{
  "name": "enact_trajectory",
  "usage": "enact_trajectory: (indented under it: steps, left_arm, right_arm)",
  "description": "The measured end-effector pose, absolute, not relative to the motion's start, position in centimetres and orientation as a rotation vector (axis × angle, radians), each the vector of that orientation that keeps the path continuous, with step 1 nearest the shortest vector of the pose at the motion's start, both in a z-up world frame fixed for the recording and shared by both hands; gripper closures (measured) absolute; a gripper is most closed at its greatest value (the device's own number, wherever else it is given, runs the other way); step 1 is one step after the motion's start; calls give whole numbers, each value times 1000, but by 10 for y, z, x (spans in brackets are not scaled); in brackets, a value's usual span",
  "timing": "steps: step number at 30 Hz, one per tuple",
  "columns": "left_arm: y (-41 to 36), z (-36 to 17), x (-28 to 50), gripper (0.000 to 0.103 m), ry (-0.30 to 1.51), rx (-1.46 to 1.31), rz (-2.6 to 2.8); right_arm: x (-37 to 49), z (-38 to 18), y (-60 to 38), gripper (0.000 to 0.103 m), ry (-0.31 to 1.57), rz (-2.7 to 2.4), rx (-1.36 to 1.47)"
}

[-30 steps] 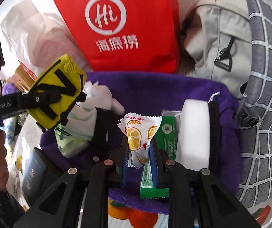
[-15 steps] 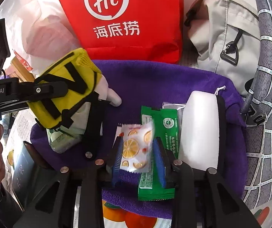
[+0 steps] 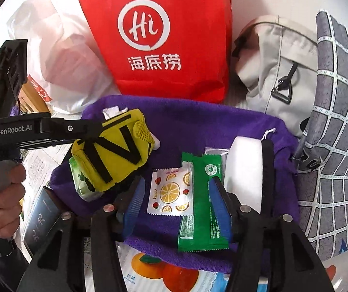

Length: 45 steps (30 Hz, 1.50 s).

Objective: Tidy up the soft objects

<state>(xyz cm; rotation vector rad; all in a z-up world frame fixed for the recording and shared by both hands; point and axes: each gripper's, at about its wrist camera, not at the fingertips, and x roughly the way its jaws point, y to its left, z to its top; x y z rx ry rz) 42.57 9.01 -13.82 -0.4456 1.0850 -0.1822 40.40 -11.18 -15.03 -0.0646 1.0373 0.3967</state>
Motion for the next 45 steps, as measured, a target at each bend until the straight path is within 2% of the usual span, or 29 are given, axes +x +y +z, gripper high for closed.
enact_trajectory:
  steps: [6, 11, 15, 17, 19, 21, 25, 27, 29, 32, 45]
  left_arm:
    - [86, -129, 421, 40, 1099, -397, -160]
    - [83, -111, 408, 40, 1082, -365, -143]
    - [79, -100, 383, 40, 1073, -341, -148]
    - [77, -96, 368, 39, 1077, -349, -161]
    - [73, -90, 350, 37, 1078, -346, -174]
    - [68, -83, 334, 32, 1077, -328, -173]
    - [60, -62, 292, 28, 1048, -287, -173]
    - [55, -52, 268, 19, 1030, -269, -176]
    - [51, -43, 243, 17, 1006, -253, -168]
    - [44, -35, 206, 8, 988, -234, -152]
    - [14, -15, 90, 7, 912, -151, -51]
  right_arm:
    - [396, -135, -120, 48, 1011, 380, -59]
    - [392, -120, -127, 27, 975, 315, -40]
    - [377, -105, -131, 24, 950, 317, -24]
    - [362, -96, -132, 16, 928, 317, -53]
    - [346, -88, -135, 13, 914, 300, -60]
    - [334, -83, -143, 13, 941, 318, 0]
    - [302, -71, -158, 12, 948, 286, 61]
    - [285, -65, -163, 10, 944, 254, 49]
    - [262, -58, -170, 5, 929, 218, 33]
    - [224, -47, -182, 0, 896, 177, 24]
    - [93, -25, -216, 0, 875, 114, 31]
